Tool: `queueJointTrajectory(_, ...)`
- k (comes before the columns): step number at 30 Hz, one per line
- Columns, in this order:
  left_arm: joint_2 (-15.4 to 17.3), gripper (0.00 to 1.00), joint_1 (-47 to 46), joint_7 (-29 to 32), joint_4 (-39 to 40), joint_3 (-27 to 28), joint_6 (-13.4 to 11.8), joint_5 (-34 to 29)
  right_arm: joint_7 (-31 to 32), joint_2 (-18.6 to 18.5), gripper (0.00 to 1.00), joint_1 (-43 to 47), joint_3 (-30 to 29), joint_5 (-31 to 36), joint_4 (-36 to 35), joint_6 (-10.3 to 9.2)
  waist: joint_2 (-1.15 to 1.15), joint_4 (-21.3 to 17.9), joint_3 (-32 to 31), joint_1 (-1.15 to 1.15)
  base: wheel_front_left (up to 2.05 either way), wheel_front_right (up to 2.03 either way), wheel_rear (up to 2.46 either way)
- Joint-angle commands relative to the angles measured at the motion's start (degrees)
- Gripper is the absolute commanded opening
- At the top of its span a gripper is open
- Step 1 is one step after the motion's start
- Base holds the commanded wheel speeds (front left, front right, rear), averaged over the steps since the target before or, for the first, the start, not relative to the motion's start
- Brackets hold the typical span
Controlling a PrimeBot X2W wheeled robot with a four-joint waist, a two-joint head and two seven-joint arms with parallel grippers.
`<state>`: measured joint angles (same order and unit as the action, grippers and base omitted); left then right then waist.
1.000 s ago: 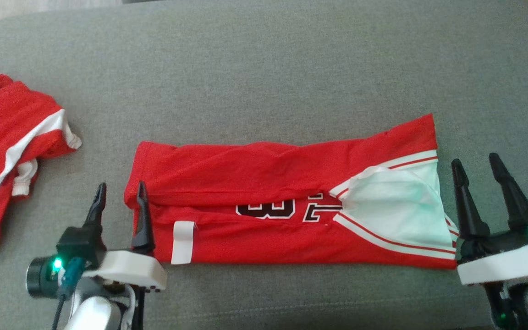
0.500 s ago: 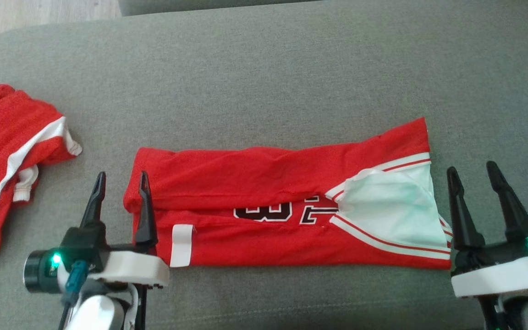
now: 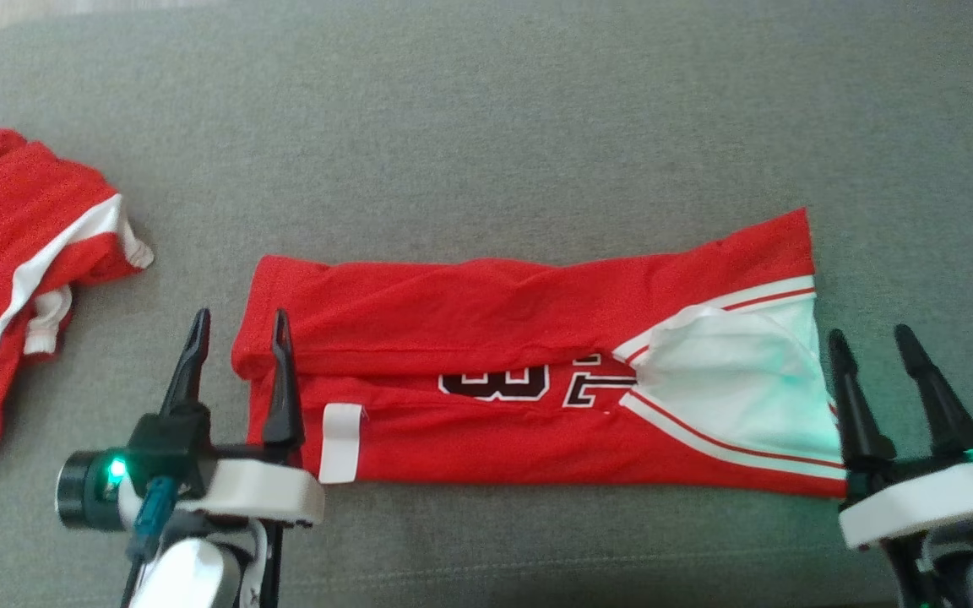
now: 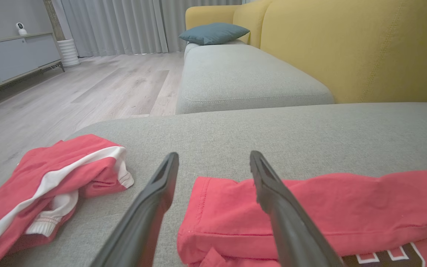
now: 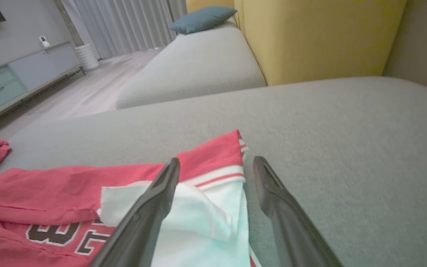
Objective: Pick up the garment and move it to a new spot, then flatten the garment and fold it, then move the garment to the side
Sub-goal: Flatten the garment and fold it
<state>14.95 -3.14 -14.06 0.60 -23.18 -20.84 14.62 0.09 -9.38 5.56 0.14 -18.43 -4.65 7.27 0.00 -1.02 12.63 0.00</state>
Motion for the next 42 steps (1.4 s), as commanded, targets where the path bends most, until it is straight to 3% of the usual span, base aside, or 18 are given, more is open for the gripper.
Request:
queueJointTrajectory(1,0.6,1.0,-3.1,-0.4,2.1,2.0,-0.2,-0.6,0.3,-1.5,1.0,-2.3,0.2,-0.7,-0.7,0.22,0.0,0.6,0.7,0.0,0.0,0.0,0.0)
queueJointTrajectory(6,-0.2,1.0,-5.0,-0.6,2.1,1.2,0.3,-1.0,3.7,-3.6,1.0,-4.9,-0.3,-3.2,5.5,0.22,0.0,1.7,3.3,0.0,0.0,0.0,0.0)
queueJointTrajectory(12,-0.8,1.0,-6.6,-0.8,1.4,1.1,0.7,-1.3,11.9,-4.2,1.0,-7.5,0.6,-5.4,9.9,0.22,0.0,2.1,5.2,0.0,0.0,0.0,0.0)
queueJointTrajectory(21,-1.3,1.0,-7.0,-0.9,0.8,1.4,0.9,-1.3,24.8,-4.6,1.0,-7.4,2.6,-10.4,11.1,0.22,0.0,2.1,5.4,0.0,0.0,0.0,0.0)
queueJointTrajectory(22,-1.3,1.0,-7.0,-0.9,0.7,1.4,0.9,-1.4,26.2,-4.6,0.9,-7.4,2.8,-11.0,10.9,0.22,0.0,2.1,5.4,0.0,0.0,0.0,0.0)
queueJointTrajectory(23,-1.4,1.0,-7.1,-0.9,0.7,1.5,1.0,-1.4,27.6,-4.5,0.47,-7.4,2.9,-11.8,10.9,0.22,0.0,2.1,5.4,0.0,0.0,0.0,0.0)
queueJointTrajectory(24,-1.4,1.0,-7.1,-0.9,0.7,1.5,1.1,-1.4,28.9,-4.7,0.33,-7.5,3.1,-12.5,10.7,0.22,0.0,2.1,5.4,0.0,0.0,0.0,0.0)
queueJointTrajectory(25,-1.4,1.0,-7.1,-0.9,0.7,1.5,1.1,-1.4,29.8,-4.8,0.0,-7.5,3.2,-13.1,10.5,0.22,0.0,2.1,5.4,0.0,0.0,0.0,0.0)
queueJointTrajectory(29,-1.6,1.0,-7.2,-0.9,0.9,1.7,1.2,-1.7,31.7,-5.4,0.0,-8.0,2.8,-15.1,9.0,0.22,0.0,2.2,5.4,0.0,0.0,0.0,0.0)
queueJointTrajectory(42,-2.0,1.0,-5.9,-0.9,0.5,2.7,1.8,-2.1,30.9,-13.8,0.0,-6.7,-11.3,-15.3,7.5,0.22,0.0,2.1,2.8,0.0,0.0,0.0,0.0)
